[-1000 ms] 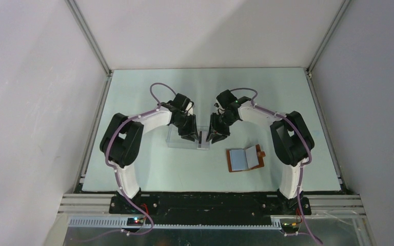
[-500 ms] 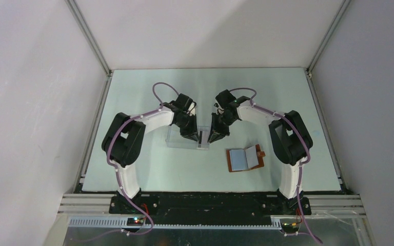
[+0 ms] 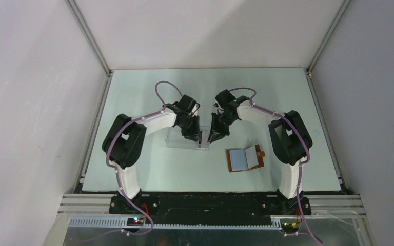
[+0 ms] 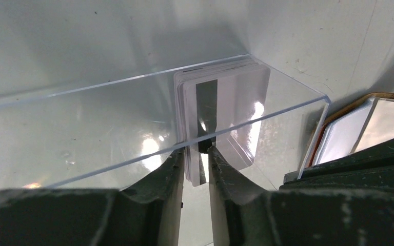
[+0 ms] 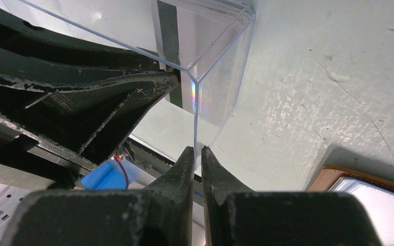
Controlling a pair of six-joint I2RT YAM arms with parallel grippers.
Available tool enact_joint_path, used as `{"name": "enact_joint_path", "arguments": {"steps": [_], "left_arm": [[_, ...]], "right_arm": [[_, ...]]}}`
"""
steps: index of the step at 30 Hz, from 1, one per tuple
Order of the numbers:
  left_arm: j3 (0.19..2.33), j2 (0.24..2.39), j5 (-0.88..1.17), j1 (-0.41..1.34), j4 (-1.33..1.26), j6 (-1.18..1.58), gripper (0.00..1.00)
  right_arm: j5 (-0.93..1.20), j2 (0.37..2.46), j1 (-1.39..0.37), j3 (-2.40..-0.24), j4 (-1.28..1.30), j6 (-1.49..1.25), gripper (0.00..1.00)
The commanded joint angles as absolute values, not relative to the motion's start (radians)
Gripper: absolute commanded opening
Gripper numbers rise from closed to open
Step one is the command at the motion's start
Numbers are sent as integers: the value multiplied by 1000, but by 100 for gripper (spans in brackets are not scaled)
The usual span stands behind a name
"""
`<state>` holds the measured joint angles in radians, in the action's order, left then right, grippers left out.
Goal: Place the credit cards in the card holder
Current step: Pick up the credit card from the storage box.
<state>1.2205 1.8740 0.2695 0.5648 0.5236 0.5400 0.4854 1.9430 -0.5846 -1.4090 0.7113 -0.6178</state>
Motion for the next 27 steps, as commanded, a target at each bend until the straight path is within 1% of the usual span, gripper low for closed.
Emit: {"name": "enact_joint_path", "arguments": {"steps": [1,4,8,13,15,18,21,23,25,27], "left_arm": [[1253,1833,196,586,549,522,26],[1262,1831,160,593,566,517,24],[1274,1839,138,604,589,501,24],[1284,1843,121,617,600,493,16],[1294,1840,97,627,614,486,15],[1311,1840,64,640,641,476,17],[1330,1841,25,654,674,467,24],[1333,1842,22,656,681,466,26],[1334,1844,23,658,685,466,25],[1335,1847,29,659,685,468,21]], "right_arm": [[505,1960,-598,-1449,712,-614,11],[512,1965,-598,-1450,712,-614,11],[516,1968,-600,-1450,711,-614,11],[518,1970,-601,-1450,713,-611,11],[520,1972,-600,-1450,714,-609,11],[522,1973,-601,-1450,715,-607,11],[521,1972,-601,-1450,716,-606,11],[523,1971,-600,-1450,717,-605,11],[523,1972,-601,-1449,717,-602,11],[524,1972,-601,-1450,720,-603,11]]}}
